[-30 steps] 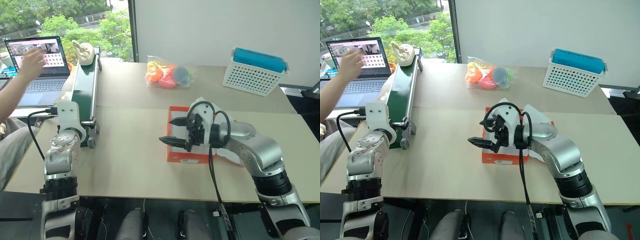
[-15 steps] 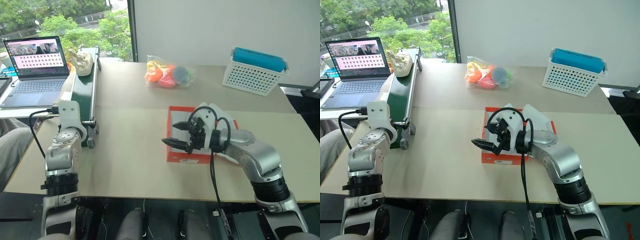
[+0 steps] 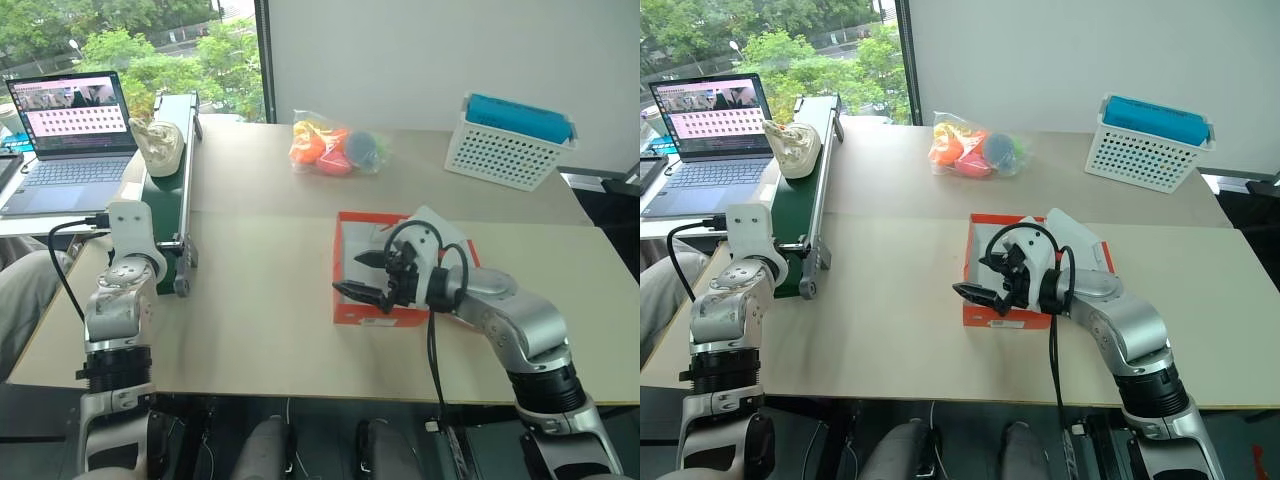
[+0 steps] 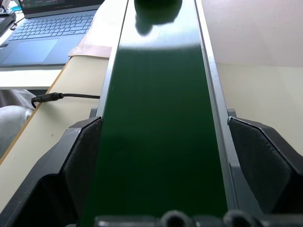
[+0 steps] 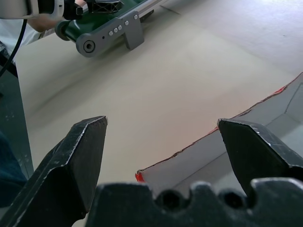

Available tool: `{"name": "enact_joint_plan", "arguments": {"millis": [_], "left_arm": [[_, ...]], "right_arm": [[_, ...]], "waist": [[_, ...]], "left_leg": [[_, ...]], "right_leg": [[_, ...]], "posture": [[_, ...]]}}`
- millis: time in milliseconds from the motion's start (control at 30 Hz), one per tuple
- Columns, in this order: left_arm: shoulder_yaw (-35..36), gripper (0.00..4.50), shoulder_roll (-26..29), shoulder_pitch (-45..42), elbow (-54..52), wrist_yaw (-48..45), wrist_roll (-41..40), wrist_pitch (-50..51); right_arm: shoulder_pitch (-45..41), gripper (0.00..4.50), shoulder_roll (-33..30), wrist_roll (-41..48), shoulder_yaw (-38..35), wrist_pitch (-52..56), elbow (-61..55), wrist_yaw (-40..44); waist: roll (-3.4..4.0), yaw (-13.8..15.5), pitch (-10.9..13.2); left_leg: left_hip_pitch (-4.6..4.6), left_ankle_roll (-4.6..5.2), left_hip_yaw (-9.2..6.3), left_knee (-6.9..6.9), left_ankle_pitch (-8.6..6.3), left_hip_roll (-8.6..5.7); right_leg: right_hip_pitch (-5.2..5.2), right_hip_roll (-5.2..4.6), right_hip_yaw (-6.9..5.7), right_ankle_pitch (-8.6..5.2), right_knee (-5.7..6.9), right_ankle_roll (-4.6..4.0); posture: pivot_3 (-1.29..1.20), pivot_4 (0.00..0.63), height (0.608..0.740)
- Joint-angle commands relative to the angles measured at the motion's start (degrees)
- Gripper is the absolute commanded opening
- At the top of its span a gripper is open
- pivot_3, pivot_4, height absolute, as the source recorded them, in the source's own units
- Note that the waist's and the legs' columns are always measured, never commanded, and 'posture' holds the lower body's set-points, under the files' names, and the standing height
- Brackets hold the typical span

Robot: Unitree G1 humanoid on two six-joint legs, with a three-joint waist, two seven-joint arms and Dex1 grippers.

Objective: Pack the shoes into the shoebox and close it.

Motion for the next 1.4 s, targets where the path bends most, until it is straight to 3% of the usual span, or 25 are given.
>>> {"name": "enact_joint_plan", "arguments": {"millis": [33,933,1367,1400], "left_arm": [[1.0,4.5,1.1,-0.2,-0.2,0.4,0.6,-2.1],[0.8,4.5,2.8,-1.1,3.5,-0.1,0.5,-5.0],[-0.3,4.5,-2.6,-1.6,1.8,-1.2,-2.9,-0.2],[0.0,4.25,-2.9,-2.0,1.9,-1.2,-3.2,-0.2]], "right_arm": [[-0.5,4.45,-0.3,1.3,-1.7,-0.1,-1.6,0.3],[-0.2,4.45,0.5,1.6,-2.8,0.0,-2.3,-1.9],[-0.6,4.45,0.6,2.0,-4.0,-0.2,-2.2,-3.6],[-0.8,4.49,0.7,1.9,-4.1,-0.2,-1.9,-3.9]], "waist": [[0.0,0.0,0.0],[0.0,0.0,0.0],[0.0,1.0,0.0],[0.0,1.1,0.0]], "left_leg": [[0.0,0.0,0.0,0.0,0.0,0.0],[-0.06,0.0,0.01,0.0,0.0,0.0],[-0.05,-0.04,-0.02,0.02,0.04,-0.01],[-0.05,-0.04,-0.02,0.02,0.04,-0.01]], "right_leg": [[0.0,0.0,0.0,0.0,0.0,0.0],[-0.05,0.0,0.0,0.01,0.0,-0.01],[-0.01,0.0,-0.02,0.02,0.04,-0.02],[0.0,0.0,-0.02,0.02,0.04,-0.02]], "posture": [[0.0,0.15,0.708],[0.0,0.15,0.708],[0.0,0.15,0.708],[0.0,0.15,0.708]]}}
